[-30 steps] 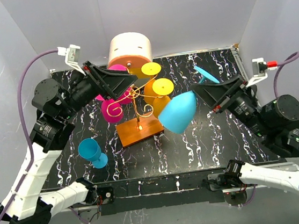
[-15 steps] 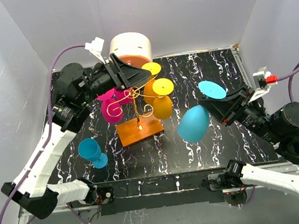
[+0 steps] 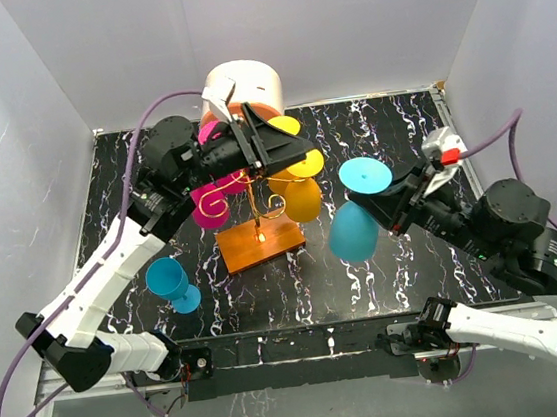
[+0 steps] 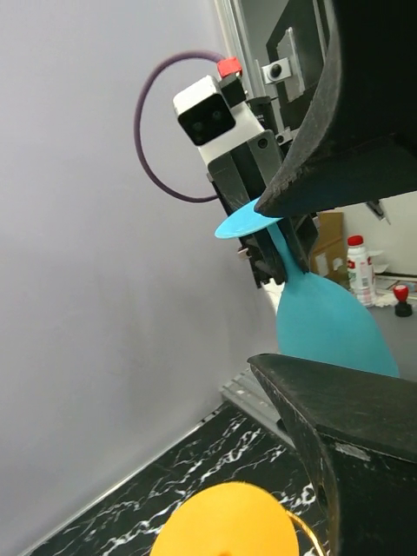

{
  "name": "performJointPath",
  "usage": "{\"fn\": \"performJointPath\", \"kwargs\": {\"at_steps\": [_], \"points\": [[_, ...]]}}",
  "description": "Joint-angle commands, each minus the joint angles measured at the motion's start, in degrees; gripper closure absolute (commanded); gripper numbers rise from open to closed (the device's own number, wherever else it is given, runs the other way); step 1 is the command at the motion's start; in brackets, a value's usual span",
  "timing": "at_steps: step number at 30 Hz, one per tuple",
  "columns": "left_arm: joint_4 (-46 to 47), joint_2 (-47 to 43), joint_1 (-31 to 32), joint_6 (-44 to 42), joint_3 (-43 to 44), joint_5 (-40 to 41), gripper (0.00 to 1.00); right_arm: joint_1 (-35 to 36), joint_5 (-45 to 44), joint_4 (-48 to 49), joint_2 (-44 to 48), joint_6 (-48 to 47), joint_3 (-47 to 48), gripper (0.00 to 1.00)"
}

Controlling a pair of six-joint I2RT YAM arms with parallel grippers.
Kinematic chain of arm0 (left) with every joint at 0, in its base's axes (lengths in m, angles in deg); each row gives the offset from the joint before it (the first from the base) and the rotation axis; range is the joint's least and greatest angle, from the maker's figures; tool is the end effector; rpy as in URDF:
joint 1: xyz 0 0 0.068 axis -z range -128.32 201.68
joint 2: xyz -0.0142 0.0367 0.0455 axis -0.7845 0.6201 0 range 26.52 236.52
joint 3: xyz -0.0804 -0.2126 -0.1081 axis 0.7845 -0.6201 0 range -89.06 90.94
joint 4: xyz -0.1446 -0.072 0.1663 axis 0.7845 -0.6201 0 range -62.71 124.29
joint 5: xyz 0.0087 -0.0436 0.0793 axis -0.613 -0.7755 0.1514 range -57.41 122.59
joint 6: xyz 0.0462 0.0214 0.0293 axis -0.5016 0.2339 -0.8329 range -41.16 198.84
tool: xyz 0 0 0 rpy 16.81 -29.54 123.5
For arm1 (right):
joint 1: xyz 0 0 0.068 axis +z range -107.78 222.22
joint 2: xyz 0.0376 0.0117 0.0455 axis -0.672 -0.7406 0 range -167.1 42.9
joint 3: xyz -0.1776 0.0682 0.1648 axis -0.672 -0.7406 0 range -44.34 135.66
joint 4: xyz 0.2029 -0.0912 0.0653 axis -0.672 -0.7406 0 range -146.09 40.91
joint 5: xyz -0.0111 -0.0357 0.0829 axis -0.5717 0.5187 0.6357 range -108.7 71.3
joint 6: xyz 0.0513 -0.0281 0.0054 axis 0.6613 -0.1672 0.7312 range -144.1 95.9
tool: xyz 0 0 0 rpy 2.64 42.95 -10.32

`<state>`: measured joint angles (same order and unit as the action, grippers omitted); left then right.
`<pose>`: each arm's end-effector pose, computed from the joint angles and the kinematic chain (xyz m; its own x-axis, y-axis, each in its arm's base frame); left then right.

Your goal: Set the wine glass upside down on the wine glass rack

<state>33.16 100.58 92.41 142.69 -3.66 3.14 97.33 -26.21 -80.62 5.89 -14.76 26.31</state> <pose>0.1833 -0.1855 0.4668 -0.7800 -0.3600 -0.5119 0.5326 0.0478 -0.8450 0.0543 0.0682 0.4315 -0.0991 0.1392 -0.9853 -0.7321 0.6604 0.1670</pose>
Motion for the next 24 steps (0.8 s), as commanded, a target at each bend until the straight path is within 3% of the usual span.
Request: {"fn": "performJointPath", "kwargs": {"at_steps": [1, 11, 17, 24], "points": [[-0.56, 0.3, 2.91, 2.0, 1.37, 1.67, 0.38, -0.03, 2.64, 4.91, -1.61, -5.13, 0.41, 1.0], [-2.07, -1.84, 3.08, 7.72, 2.05, -1.9, 0.36, 0.0, 4.48, 8.43, -5.05, -11.34, 1.0, 1.0], [-5.64, -2.67, 3.04, 8.78, 1.89, -3.15, 0.48, 0.0, 4.55, 9.65, -7.7, -13.65, 1.66, 1.0], [-8.04, -4.78, 3.04, 10.71, 0.3, -4.14, 0.54, 0.0, 6.0, 11.24, -10.37, -14.73, 2.94, 1.0]]}}
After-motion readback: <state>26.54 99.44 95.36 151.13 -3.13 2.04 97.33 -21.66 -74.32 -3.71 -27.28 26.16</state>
